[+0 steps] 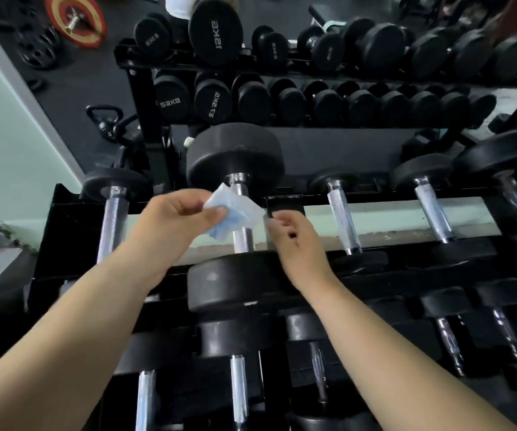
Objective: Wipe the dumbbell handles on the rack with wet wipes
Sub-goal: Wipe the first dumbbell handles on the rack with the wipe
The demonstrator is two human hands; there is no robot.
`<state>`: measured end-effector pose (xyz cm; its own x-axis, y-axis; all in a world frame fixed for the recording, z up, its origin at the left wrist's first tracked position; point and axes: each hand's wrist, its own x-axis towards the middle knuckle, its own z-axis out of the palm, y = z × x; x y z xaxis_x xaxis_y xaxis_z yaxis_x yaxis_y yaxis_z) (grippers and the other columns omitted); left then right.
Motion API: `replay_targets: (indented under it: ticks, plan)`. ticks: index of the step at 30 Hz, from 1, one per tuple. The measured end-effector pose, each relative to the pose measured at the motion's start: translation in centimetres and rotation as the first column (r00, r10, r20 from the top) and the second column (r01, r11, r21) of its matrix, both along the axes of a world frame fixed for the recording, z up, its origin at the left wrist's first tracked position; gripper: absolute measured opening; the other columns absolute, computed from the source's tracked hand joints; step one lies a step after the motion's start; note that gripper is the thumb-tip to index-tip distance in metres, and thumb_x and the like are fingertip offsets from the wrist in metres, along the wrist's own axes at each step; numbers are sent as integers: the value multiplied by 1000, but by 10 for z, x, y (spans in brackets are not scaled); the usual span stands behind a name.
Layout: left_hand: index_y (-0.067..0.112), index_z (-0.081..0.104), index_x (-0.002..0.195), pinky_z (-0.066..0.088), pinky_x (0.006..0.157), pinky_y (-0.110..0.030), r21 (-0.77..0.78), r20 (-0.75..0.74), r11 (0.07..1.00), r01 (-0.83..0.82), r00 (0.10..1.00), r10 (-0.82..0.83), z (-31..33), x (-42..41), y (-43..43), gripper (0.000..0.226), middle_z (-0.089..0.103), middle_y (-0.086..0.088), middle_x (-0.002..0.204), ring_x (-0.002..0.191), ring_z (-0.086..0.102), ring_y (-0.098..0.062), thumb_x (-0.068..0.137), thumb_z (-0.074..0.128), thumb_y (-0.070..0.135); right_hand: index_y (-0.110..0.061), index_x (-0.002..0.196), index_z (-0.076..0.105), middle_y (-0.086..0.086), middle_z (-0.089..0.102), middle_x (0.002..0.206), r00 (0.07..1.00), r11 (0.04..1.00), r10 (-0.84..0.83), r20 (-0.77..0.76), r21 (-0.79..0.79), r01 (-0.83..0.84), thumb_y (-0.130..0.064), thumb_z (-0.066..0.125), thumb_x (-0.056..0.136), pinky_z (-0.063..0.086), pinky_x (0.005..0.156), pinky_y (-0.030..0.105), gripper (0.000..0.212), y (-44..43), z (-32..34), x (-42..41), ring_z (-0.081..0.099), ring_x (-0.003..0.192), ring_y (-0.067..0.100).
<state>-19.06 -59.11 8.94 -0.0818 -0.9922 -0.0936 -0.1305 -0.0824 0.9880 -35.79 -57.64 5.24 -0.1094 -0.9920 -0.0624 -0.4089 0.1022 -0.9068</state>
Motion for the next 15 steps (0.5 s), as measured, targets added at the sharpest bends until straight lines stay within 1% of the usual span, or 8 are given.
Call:
replay_targets:
  ticks: [2, 4, 5, 6, 8, 9, 12, 15]
  plan:
    - [30, 72, 65, 46, 64, -17, -56, 40, 998, 9, 999, -7, 10, -11, 9, 27, 67, 8, 65, 64, 57, -7, 78, 64, 7, -33, 103, 47, -12, 52, 110, 984, 997, 80, 161, -18, -79, -39, 54, 85, 40, 88, 16, 20, 9, 13, -4, 50, 106, 5]
    - [32, 72, 64, 48, 57, -12, -79, 57, 996, 40, 998, -36, 17, -30, 18, 32, 68, 9, 63, 60, 60, -3, 77, 65, 3, -36, 102, 47, -18, 52, 99, 913, 984, 165, 373, 3, -179, -46, 56, 72, 44, 85, 13, 33, 15, 25, -16, 53, 97, -5]
    - [30, 72, 65, 49, 55, -11, -78, 63, 995, 58, 997, -53, 19, -44, 23, 31, 69, 10, 64, 59, 61, -2, 76, 66, 2, -34, 101, 50, -17, 55, 95, 875, 973, 200, 440, 15, -230, -46, 58, 68, 47, 85, 14, 36, 15, 28, -25, 56, 92, -5]
    - [27, 72, 67, 49, 54, -10, -80, 70, 995, 67, 996, -61, 20, -58, 27, 27, 70, 11, 65, 59, 62, -1, 74, 67, 1, -31, 97, 54, -13, 58, 92, 848, 961, 233, 477, 23, -277, -43, 62, 69, 48, 86, 21, 32, 16, 30, -35, 58, 90, 0]
    - [24, 68, 74, 48, 55, -7, -85, 96, 996, 37, 995, -29, 15, -88, 30, 23, 70, 14, 67, 61, 63, 3, 73, 69, 2, -24, 83, 59, -5, 61, 84, 857, 956, 241, 456, 40, -290, -26, 63, 81, 49, 88, 34, 5, 15, 30, -62, 60, 86, 12]
    - [24, 66, 77, 48, 55, -6, -81, 109, 997, 3, 994, 6, 10, -103, 29, 22, 70, 14, 68, 61, 63, 4, 73, 69, 3, -22, 78, 59, -2, 61, 80, 870, 964, 218, 442, 43, -264, -17, 60, 85, 49, 86, 36, 8, 13, 26, -78, 59, 83, 14]
    - [26, 63, 73, 45, 56, -4, -53, 118, 986, -157, 980, 162, -17, -149, 27, 25, 65, 9, 66, 60, 59, 3, 73, 71, 2, -16, 72, 58, 1, 60, 74, 849, 955, 196, 491, 100, -279, -7, 56, 86, 51, 76, 31, 17, 11, 7, -133, 58, 73, 15]
    - [24, 61, 68, 43, 53, -4, -19, 145, 980, -197, 969, 198, -41, -203, 33, 27, 61, 11, 67, 57, 56, 5, 74, 69, 0, -17, 72, 59, -3, 62, 71, 857, 922, 198, 477, 207, -328, -4, 57, 84, 53, 65, 20, 18, 9, -12, -184, 61, 64, 8]
